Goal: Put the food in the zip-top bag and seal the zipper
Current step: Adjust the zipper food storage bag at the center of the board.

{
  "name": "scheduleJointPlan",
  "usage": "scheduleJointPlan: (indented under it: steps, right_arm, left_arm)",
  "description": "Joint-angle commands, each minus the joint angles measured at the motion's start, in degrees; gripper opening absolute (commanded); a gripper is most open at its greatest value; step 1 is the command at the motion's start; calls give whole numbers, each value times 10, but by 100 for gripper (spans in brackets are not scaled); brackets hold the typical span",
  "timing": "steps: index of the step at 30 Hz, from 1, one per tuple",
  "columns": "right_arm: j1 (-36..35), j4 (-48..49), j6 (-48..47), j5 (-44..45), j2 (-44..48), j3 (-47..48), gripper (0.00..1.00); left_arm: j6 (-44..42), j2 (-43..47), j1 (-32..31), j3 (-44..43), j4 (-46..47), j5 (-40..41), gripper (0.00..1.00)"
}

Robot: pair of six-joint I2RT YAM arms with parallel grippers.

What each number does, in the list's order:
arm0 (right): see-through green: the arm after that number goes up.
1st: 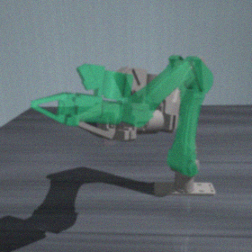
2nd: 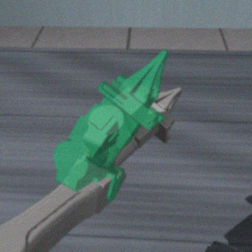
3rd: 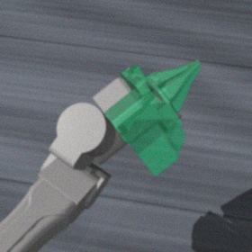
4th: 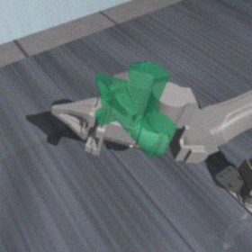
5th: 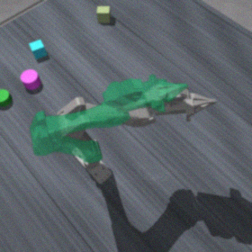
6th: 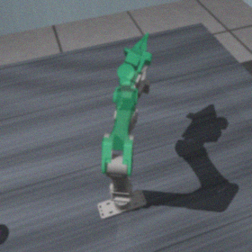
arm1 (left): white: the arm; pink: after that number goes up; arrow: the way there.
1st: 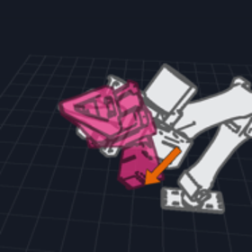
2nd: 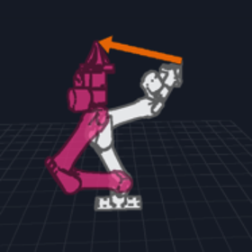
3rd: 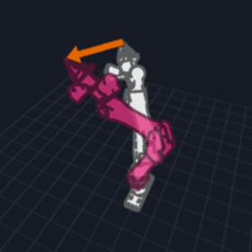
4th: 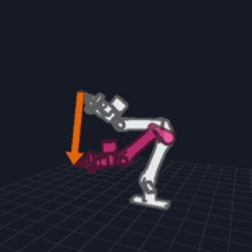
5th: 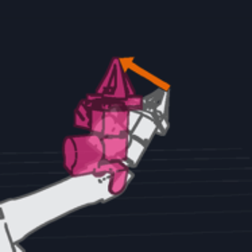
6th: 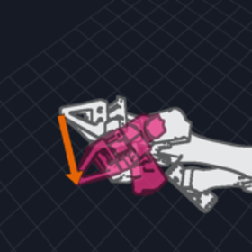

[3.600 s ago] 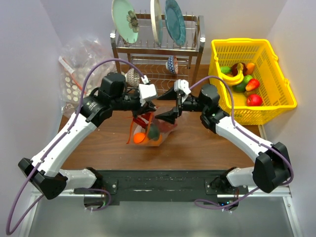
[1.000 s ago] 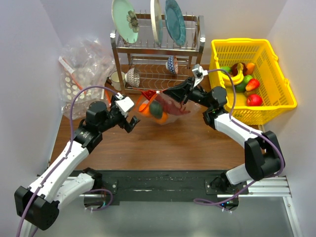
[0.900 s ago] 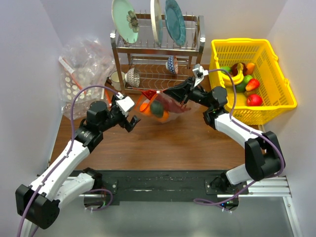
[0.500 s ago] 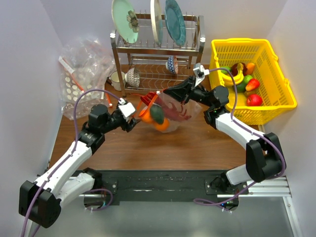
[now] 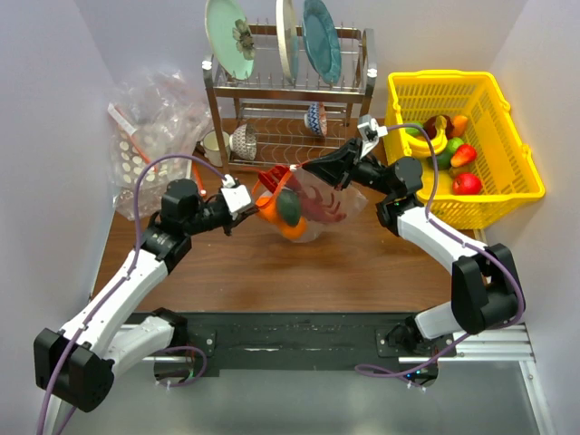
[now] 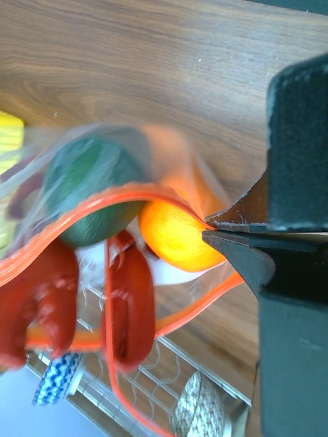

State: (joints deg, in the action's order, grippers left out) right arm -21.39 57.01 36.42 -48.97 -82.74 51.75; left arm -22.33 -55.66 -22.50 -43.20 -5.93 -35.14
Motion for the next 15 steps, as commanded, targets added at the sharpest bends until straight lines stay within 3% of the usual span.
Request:
scheduleJointPlan:
  steps: [1,9,15]
  right_arm:
    - [2,29,-8,5,30,-3,0]
    - [1,12,-28,4,39,-78,0]
    - [-1,32,-28,26,30,-126,0]
  left_arm:
    - [-20,6,3,-97,-44,18,0]
    - [-82,-11,-22,-237,-159,46,0]
    - [-132,-70,-134,-235,-210,157,0]
